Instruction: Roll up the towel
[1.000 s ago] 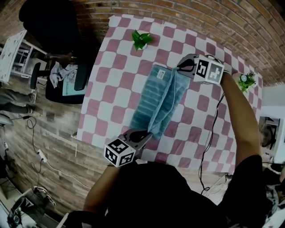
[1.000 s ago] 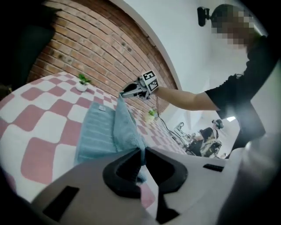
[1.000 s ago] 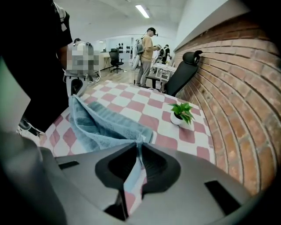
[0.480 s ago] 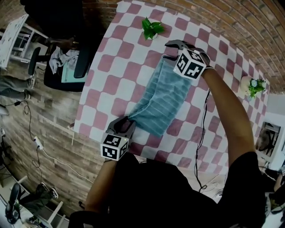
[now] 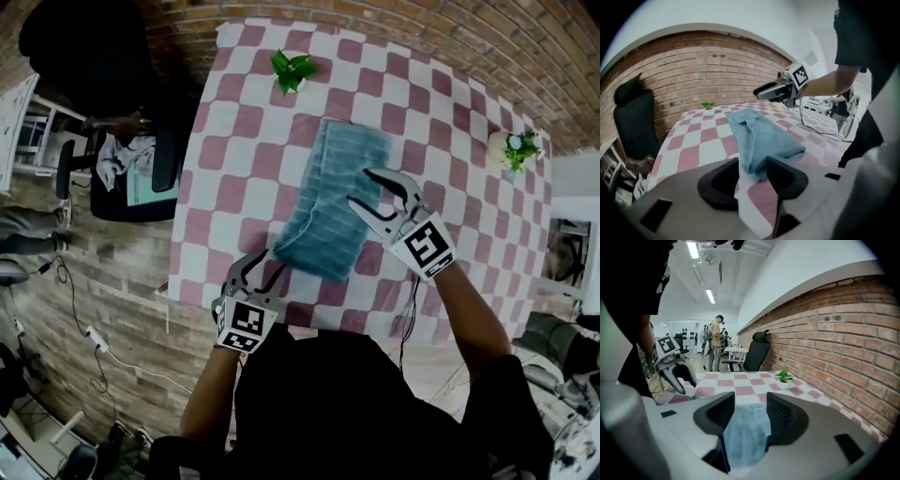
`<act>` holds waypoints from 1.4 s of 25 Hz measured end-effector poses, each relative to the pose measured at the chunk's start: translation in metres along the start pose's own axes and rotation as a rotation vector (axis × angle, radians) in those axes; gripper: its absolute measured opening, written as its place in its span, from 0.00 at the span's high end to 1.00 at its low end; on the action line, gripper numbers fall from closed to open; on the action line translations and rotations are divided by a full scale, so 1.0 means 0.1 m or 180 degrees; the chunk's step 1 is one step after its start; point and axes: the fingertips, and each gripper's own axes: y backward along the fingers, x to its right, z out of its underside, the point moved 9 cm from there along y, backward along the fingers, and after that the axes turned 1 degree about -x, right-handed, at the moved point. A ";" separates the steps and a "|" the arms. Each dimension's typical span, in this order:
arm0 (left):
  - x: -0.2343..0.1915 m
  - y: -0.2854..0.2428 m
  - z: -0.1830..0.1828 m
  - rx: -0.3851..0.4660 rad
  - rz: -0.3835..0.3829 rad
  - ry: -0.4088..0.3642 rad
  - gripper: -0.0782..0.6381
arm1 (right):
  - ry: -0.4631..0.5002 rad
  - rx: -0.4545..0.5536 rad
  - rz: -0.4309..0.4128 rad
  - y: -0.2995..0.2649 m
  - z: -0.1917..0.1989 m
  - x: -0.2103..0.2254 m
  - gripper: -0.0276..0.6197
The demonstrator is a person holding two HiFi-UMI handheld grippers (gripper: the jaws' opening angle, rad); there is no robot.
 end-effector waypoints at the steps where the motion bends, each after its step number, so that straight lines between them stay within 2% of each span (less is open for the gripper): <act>1: 0.01 -0.01 -0.06 0.0062 0.0100 -0.0170 0.64 | -0.0042 -0.0070 -0.0037 0.09 0.03 -0.20 0.65; 3: 0.03 -0.04 -0.16 0.0135 0.0403 -0.0521 0.64 | -0.0138 -0.0189 -0.0075 0.24 0.07 -0.59 0.63; 5: 0.05 -0.07 -0.22 0.0141 0.0695 -0.0890 0.56 | -0.0189 -0.0290 -0.0100 0.35 0.10 -0.93 0.61; 6: 0.06 -0.08 -0.24 0.0136 0.0793 -0.1080 0.55 | -0.0172 -0.0356 -0.0128 0.38 0.10 -1.09 0.60; 10: 0.10 -0.08 -0.23 0.0045 0.1070 -0.1790 0.52 | 0.0051 -0.0557 -0.0345 0.37 0.23 -1.59 0.58; 13: 0.14 -0.13 -0.12 -0.0112 0.1217 -0.2318 0.52 | 0.0176 -0.0774 -0.0382 0.30 0.37 -1.84 0.58; 17: 0.14 -0.25 -0.06 -0.0298 0.1396 -0.2683 0.52 | 0.0150 -0.1034 -0.0258 0.19 0.59 -1.95 0.58; 20: 0.17 -0.34 -0.02 -0.0431 0.1445 -0.2790 0.53 | 0.0054 -0.1181 -0.0153 0.13 0.69 -1.96 0.58; 24: 0.14 -0.41 -0.07 -0.0432 0.1509 -0.2508 0.57 | -0.0157 -0.1277 -0.0098 0.09 0.79 -1.89 0.58; 29: 0.13 -0.51 -0.06 -0.0568 0.1508 -0.2590 0.61 | -0.0235 -0.1298 -0.0174 0.08 0.86 -1.84 0.61; 30: 0.12 -0.52 -0.07 -0.0586 0.1544 -0.2555 0.61 | -0.0278 -0.1293 -0.0149 0.08 0.87 -1.81 0.64; 31: 0.11 -0.52 -0.07 -0.0601 0.1581 -0.2512 0.62 | -0.0323 -0.1290 -0.0116 0.08 0.87 -1.78 0.73; 32: 0.10 -0.52 -0.07 -0.0611 0.1610 -0.2481 0.64 | -0.0362 -0.1291 -0.0093 0.09 0.87 -1.75 0.77; 35: 0.11 -0.51 -0.08 -0.0617 0.1538 -0.2526 0.68 | -0.0428 -0.1303 -0.0097 0.09 0.86 -1.70 0.82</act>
